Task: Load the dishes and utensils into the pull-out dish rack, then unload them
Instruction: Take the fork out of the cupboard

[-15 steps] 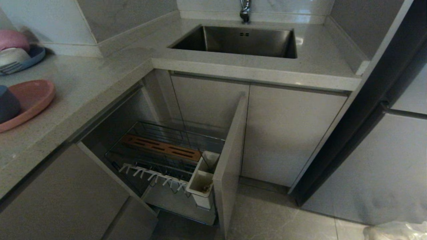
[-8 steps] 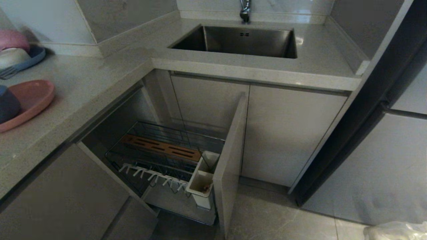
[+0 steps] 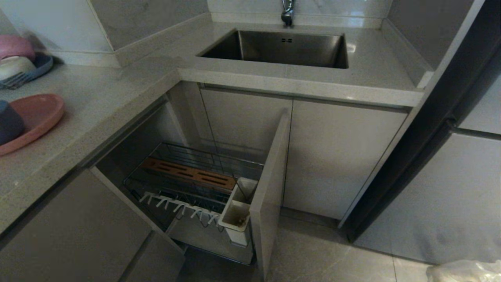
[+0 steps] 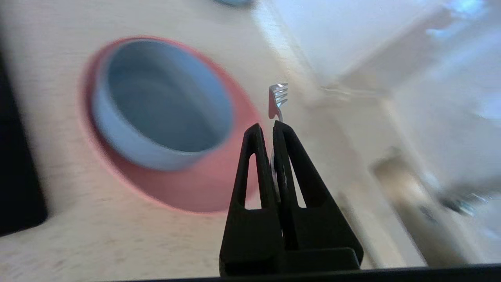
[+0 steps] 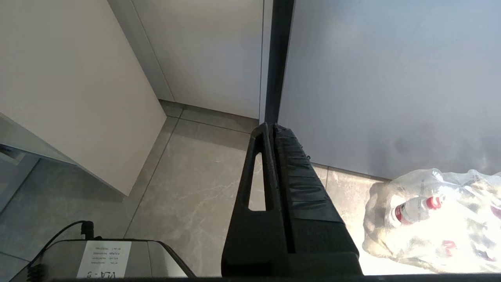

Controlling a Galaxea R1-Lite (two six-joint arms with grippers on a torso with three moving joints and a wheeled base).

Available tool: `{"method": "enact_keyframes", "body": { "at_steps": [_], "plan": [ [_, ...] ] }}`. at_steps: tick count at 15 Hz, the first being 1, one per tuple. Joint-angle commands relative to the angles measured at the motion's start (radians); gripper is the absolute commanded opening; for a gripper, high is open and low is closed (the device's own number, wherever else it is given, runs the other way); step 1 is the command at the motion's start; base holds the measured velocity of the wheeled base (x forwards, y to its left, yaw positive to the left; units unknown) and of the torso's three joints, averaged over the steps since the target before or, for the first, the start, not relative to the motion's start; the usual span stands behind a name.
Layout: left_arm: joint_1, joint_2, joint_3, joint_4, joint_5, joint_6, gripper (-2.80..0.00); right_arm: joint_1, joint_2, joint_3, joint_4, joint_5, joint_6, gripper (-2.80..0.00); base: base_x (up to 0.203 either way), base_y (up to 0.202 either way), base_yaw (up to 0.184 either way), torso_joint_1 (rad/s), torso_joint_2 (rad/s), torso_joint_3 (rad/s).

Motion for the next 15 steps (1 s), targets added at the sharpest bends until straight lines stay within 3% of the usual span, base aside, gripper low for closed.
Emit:
{"method": "enact_keyframes", "body": {
  "at_steps": [1,4,15],
  "plan": [
    [0.019,-0.027,0.032,-0.031,-0.035,-0.004,-2.80,0.000,0.000,0.000,0.001,0.000,-0.001,-2.80,0.000,0.000,0.000,0.000,0.00,0.000],
    [0.020,-0.033,0.096,-0.136,-0.042,0.054,-2.80,0.000,0.000,0.000,0.001,0.000,0.000,-2.80,0.000,0.000,0.000,0.000,0.00,0.000],
    [0.030,0.038,0.202,-0.274,-0.068,0.086,-2.80,0.000,0.000,0.000,0.001,0.000,0.000,-2.80,0.000,0.000,0.000,0.000,0.00,0.000]
  ]
}}
